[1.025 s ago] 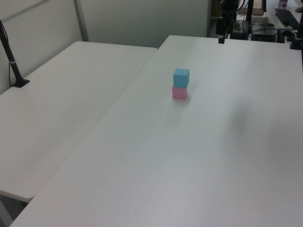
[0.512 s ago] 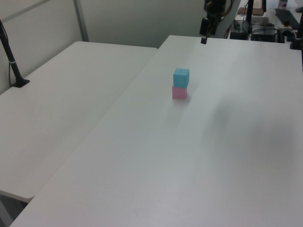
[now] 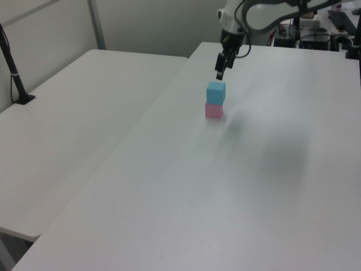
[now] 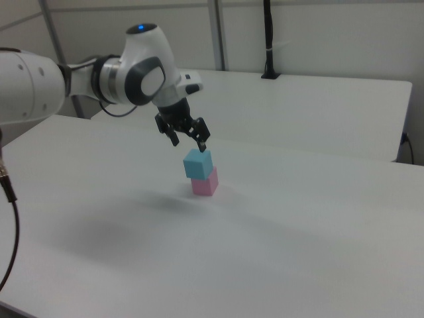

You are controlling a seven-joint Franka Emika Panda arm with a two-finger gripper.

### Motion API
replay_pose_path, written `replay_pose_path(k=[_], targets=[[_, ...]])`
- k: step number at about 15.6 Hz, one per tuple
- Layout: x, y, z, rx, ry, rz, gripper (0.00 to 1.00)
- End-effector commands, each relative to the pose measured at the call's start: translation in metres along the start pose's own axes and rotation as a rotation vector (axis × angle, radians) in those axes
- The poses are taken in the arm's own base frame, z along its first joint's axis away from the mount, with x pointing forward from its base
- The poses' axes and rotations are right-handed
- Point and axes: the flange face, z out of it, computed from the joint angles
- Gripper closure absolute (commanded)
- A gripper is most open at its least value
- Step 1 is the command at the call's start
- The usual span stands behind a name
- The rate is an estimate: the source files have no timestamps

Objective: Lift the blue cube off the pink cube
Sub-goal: 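Close the gripper around the light-blue cube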

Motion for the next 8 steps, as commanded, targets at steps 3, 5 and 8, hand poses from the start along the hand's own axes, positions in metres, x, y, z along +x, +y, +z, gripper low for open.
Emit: replay_pose_path(k=[3,5,8], targets=[[0.019,-0.013,0.06,-0.01,0.029,-0.053,0.0],[0.022,-0.018,0.068,-0.009,0.04,-0.059,0.0],[0.022,-0.021,0.065,-0.008,0.045,-0.059,0.21]])
